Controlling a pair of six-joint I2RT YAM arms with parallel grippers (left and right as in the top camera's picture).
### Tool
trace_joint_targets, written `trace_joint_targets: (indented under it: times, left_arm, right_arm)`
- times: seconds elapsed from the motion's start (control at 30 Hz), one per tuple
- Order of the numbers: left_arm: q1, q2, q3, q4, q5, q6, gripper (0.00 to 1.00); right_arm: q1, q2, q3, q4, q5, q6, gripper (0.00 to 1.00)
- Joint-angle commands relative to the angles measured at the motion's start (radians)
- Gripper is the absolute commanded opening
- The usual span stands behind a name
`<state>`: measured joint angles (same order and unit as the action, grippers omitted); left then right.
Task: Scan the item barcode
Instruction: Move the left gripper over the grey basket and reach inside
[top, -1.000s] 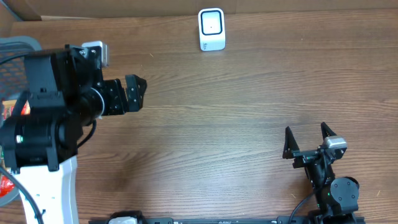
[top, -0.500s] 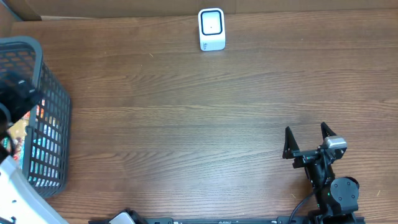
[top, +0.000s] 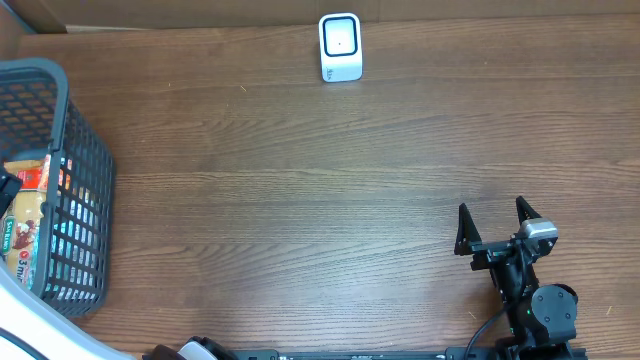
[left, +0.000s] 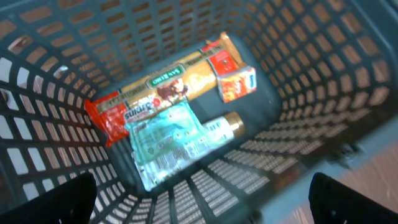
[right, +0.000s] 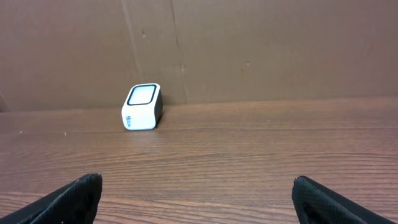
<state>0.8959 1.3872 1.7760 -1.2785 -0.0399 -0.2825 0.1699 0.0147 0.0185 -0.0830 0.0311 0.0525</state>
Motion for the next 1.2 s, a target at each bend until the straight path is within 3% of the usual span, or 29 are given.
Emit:
trace_joint_targets:
  times: [0.0,0.2,0.37,0.7,0.87,1.17]
  left_arm:
    - [0.029,0.004,-0.045,0.046,-0.016,-0.033,1.00]
    - [0.051,0.052,-0.121,0.052,-0.105,-0.114,1.00]
    - [0.077,0.080,-0.247,0.130,-0.097,-0.097,1.00]
    - [0.080,0.240,-0.315,0.321,0.012,0.241,1.00]
    - [0.081,0.344,-0.315,0.348,-0.008,0.449,0.91]
    - [0.081,0.487,-0.315,0.347,-0.053,0.547,0.90]
  right_arm:
    - [-0.002,-0.012,-0.011,0.002,0.010,0.008,1.00]
    - [-0.002,-0.012,-0.011,0.002,0.010,0.008,1.00]
    - [-0.002,-0.012,-0.011,0.002,0.010,0.008,1.00]
    - [-0.002,-0.012,-0.011,0.002,0.010,0.008,1.00]
    - [-0.002,-0.012,-0.011,0.002,0.010,0.008,1.00]
    - [-0.002,-0.012,-0.011,0.002,0.010,0.008,1.00]
